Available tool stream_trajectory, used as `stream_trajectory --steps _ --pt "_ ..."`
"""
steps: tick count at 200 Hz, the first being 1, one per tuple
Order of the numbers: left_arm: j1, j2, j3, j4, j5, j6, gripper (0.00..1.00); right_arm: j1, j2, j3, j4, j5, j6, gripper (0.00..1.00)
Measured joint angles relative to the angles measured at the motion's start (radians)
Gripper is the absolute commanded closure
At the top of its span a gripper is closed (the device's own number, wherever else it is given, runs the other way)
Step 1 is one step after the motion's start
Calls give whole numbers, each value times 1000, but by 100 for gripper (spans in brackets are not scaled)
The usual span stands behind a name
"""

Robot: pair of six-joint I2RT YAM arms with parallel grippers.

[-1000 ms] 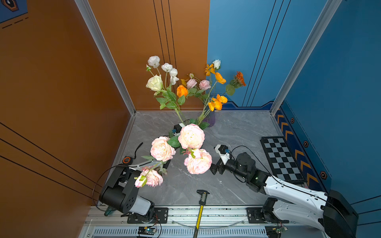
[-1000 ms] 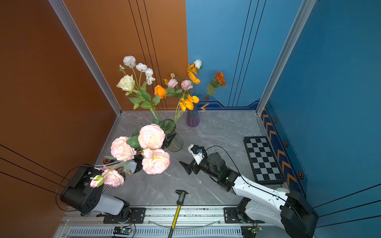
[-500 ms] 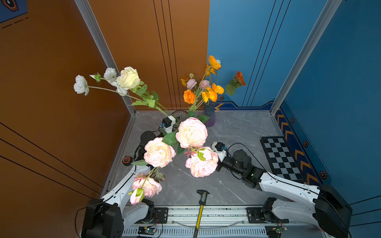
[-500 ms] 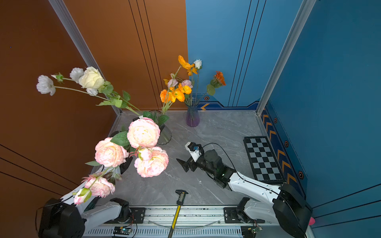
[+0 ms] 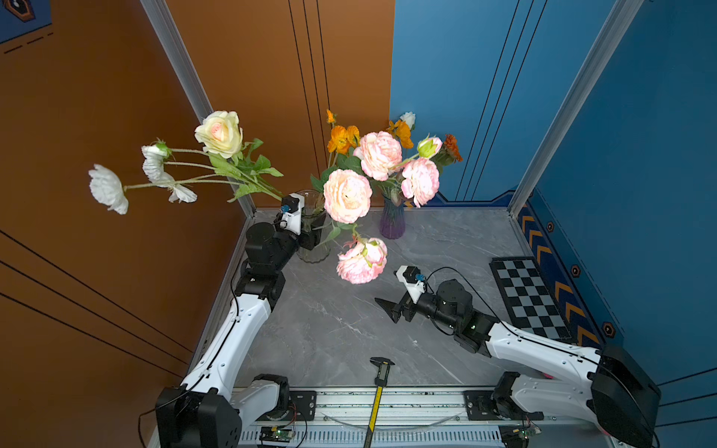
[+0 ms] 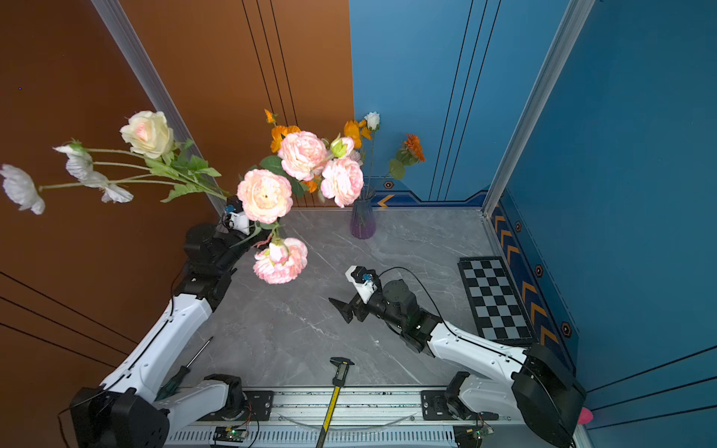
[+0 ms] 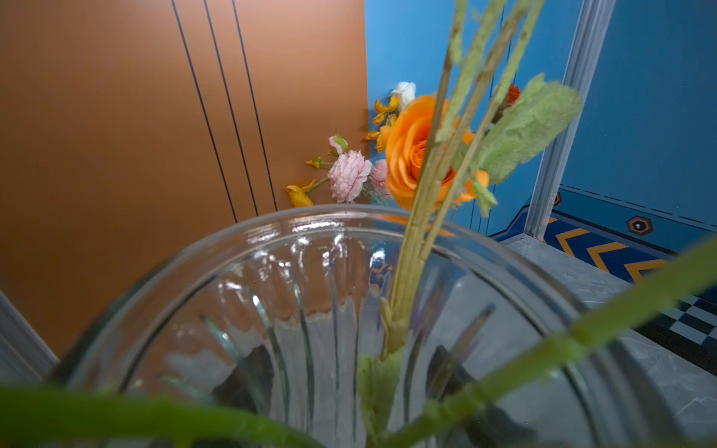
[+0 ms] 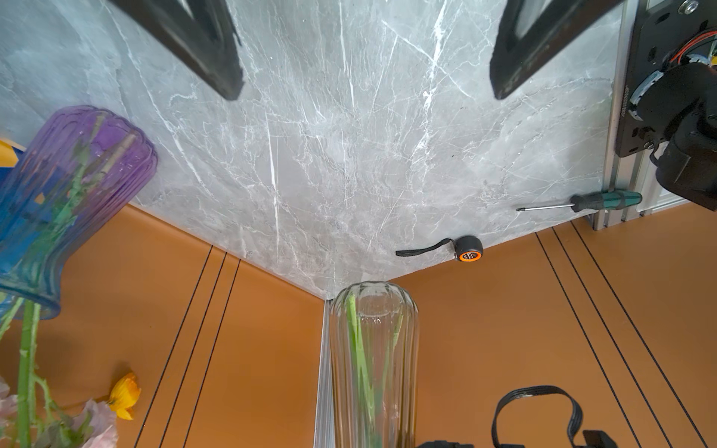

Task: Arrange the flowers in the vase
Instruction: 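Lift the clear vase and carry it toward the far wall with the left gripper, then lower the clear vase onto the table near the far wall with the left gripper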

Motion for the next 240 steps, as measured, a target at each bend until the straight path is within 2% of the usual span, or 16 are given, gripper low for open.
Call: stream_trajectory --steps 67,108,181,240 --pt "77 161 162 32 -35 -90 75 -3 -21 -11 5 0 0 0" --pt "79 257 177 86 -72 -85 75 -5 -44 -17 6 0 2 0" --pt "72 447 208 134 -244 -44 75 -3 -52 -17 -2 -8 8 0" --pt "71 595 208 367 -251 -5 75 30 -67 -17 -24 -7 11 0"
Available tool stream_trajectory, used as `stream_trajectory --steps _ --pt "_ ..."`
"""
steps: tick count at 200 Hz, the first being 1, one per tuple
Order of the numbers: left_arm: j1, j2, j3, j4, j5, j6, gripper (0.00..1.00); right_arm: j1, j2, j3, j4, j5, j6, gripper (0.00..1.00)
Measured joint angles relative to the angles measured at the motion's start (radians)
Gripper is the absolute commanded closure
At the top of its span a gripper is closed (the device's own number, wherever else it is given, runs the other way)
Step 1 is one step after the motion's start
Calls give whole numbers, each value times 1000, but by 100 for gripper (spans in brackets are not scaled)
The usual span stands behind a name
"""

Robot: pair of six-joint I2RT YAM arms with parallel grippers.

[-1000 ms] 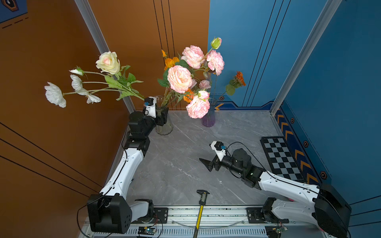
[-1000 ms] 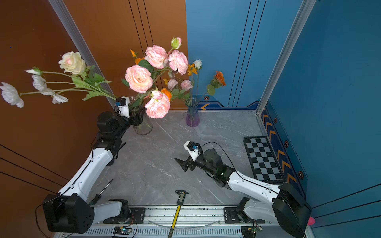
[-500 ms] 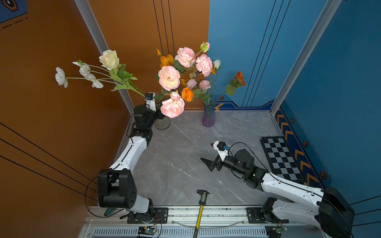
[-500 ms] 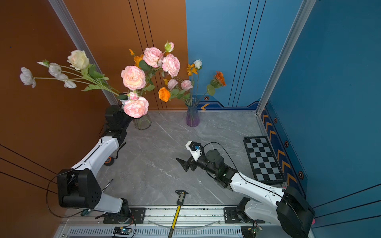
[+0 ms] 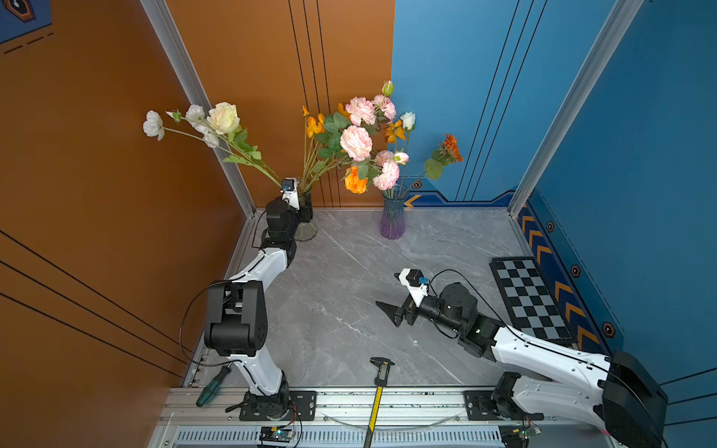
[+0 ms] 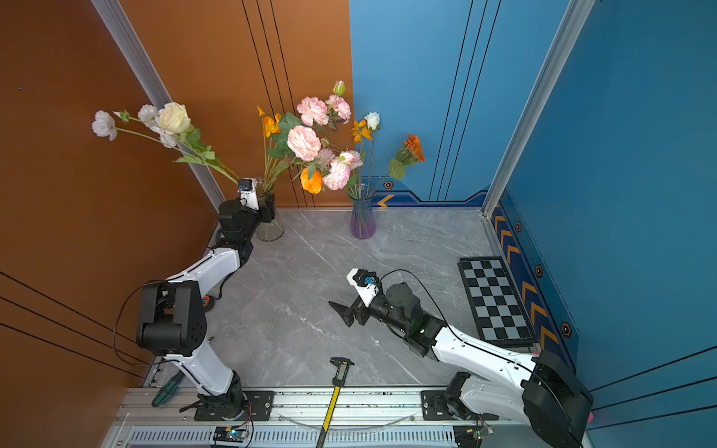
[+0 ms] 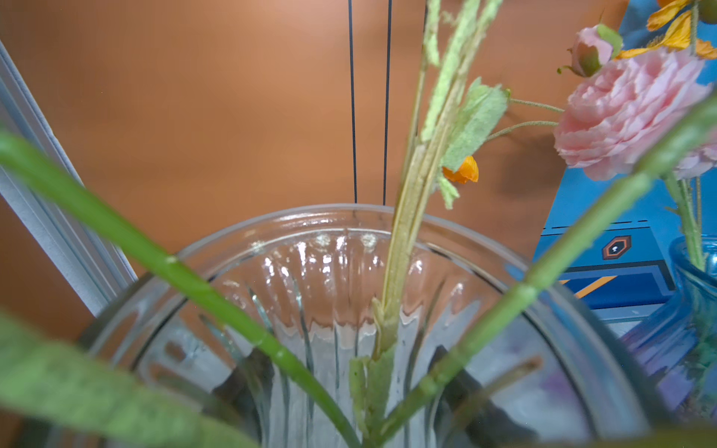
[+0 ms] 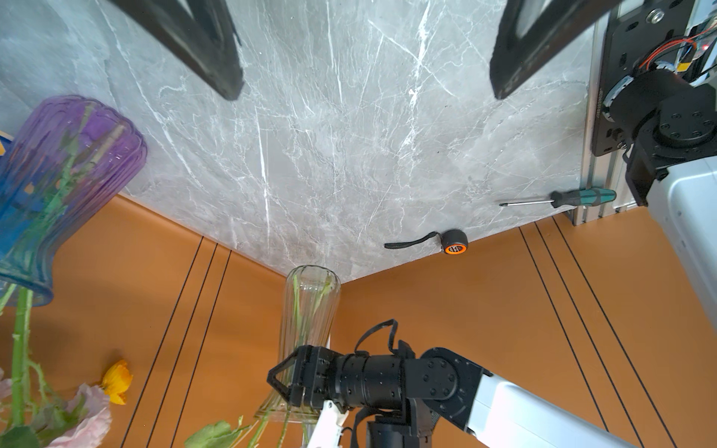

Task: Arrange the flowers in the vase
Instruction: 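Lower the clear vase onto the table near the far wall with the left gripper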

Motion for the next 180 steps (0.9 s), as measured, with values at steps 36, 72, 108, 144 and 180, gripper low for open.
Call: stream_trajectory --steps 36,72,108,144,180 --pt "0 54 -32 84 -52 3 75 13 -20 0 -26 7 0 0" --pt "0 74 -64 109 -114 9 75 24 -20 0 -34 11 0 0" --pt "0 84 -92 162 -156 29 75 38 -3 0 -34 16 0 0" --pt "0 125 -109 217 -190 25 75 43 23 6 -50 16 0 0" --pt "1 135 -115 223 -232 -16 76 45 37 10 -53 16 0 0"
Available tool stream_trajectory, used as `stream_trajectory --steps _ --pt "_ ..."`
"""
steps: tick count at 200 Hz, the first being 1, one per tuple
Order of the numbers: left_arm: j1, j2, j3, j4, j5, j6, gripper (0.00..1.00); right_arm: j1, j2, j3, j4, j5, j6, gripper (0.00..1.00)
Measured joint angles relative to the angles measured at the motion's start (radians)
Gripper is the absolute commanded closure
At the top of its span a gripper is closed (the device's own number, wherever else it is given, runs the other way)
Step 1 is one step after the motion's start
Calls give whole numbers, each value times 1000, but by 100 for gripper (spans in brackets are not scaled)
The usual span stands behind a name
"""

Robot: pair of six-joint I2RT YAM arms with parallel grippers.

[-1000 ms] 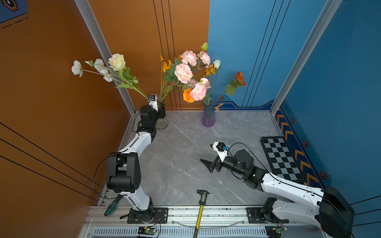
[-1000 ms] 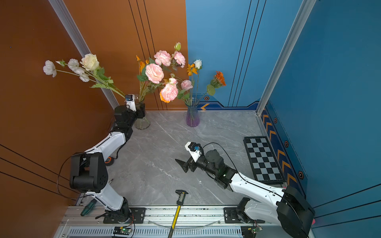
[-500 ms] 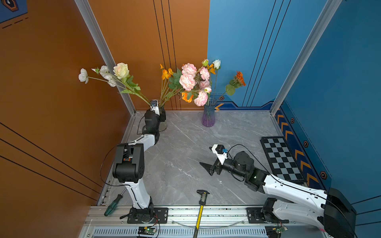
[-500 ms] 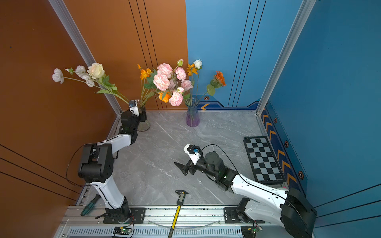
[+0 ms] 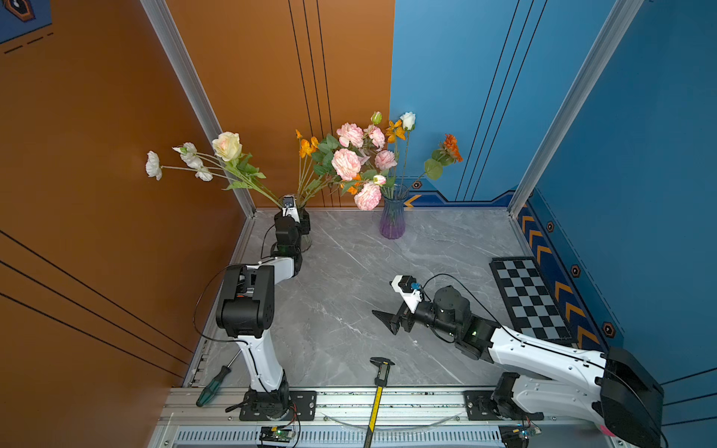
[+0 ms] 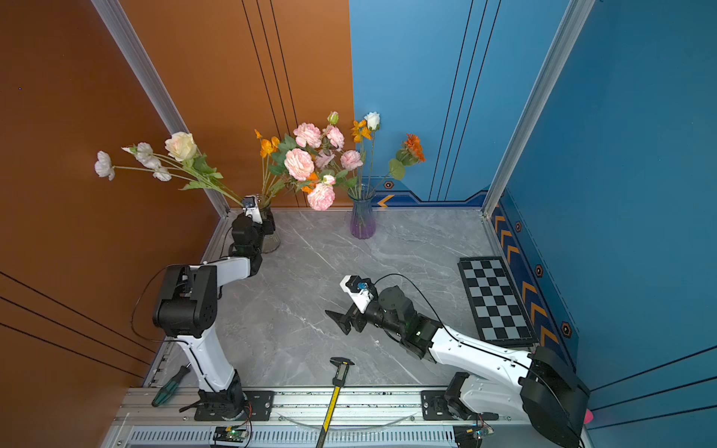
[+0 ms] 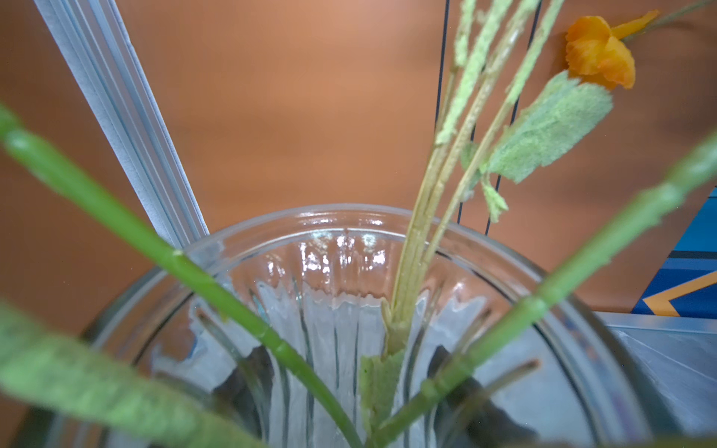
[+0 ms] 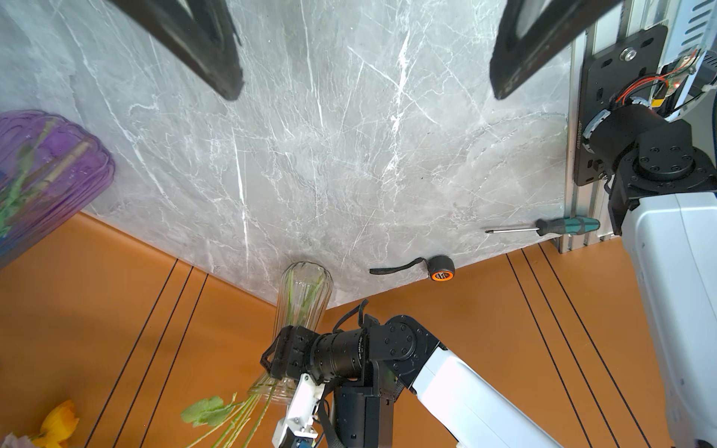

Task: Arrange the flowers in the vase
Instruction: 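Lower the clear vase onto the table near the far wall with the left gripper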

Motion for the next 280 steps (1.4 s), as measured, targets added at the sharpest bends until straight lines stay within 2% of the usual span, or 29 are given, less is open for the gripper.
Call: stream_trajectory --steps 59,112,141,213,280 --pt "-11 -37 0 -6 -84 -81 76 6 32 11 2 0 0 0" --pt "-18 -45 45 -42 -178 -56 76 21 44 11 4 0 1 0" --pt "-35 -39 76 -57 -265 -14 77 26 44 11 4 0 9 0" --pt "-85 97 303 -102 -391 15 78 47 50 11 4 0 15 0" --pt "-79 199 351 -114 -450 -2 78 52 50 11 3 11 15 0"
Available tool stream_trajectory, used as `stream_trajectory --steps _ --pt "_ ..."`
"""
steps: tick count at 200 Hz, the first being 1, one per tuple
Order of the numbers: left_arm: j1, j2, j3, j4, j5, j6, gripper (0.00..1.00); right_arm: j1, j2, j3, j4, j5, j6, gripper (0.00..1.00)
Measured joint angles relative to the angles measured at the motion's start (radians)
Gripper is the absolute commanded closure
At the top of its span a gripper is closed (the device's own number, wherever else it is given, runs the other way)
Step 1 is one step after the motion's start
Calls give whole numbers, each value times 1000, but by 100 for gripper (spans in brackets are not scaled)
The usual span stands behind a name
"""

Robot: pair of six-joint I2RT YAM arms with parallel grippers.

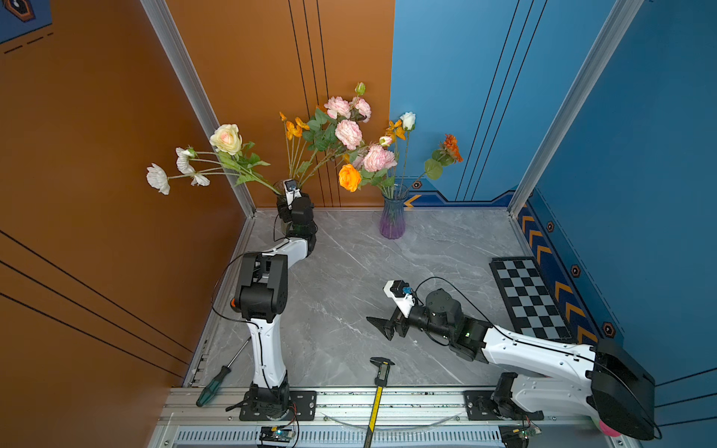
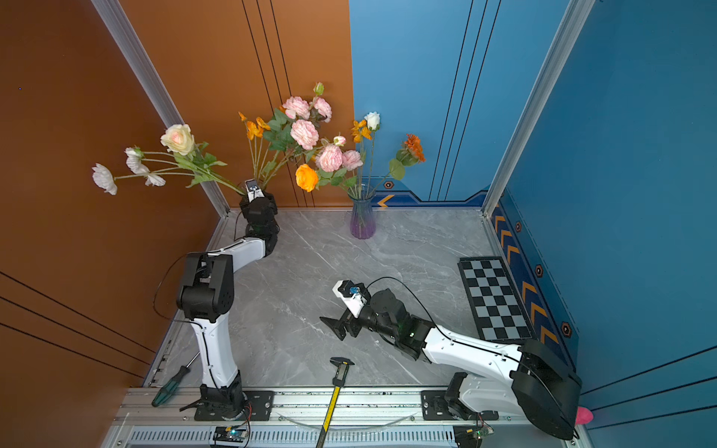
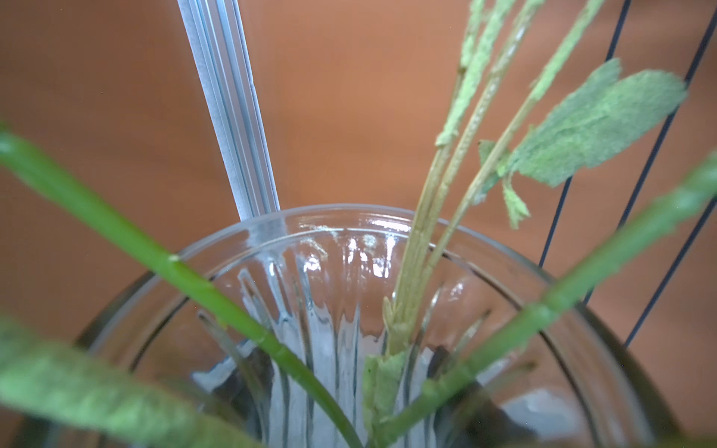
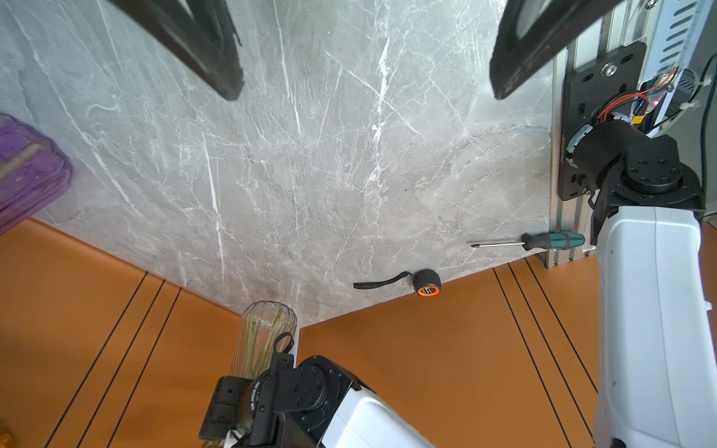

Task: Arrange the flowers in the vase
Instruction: 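Lower the clear vase onto the table near the far wall with the left gripper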

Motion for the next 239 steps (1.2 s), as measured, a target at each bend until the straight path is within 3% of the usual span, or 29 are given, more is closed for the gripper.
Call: stream_trajectory --steps 101,200,218,239 --pt "31 89 -113 237 40 -45 79 0 51 50 -11 -2 0 0" --pt "35 157 -82 359 97 -78 74 0 135 86 -5 -24 0 0" --pt "35 163 -75 359 104 -77 70 0 146 86 3 -25 0 0" --pt "35 163 -75 359 110 -77 56 0 152 86 5 -29 0 0"
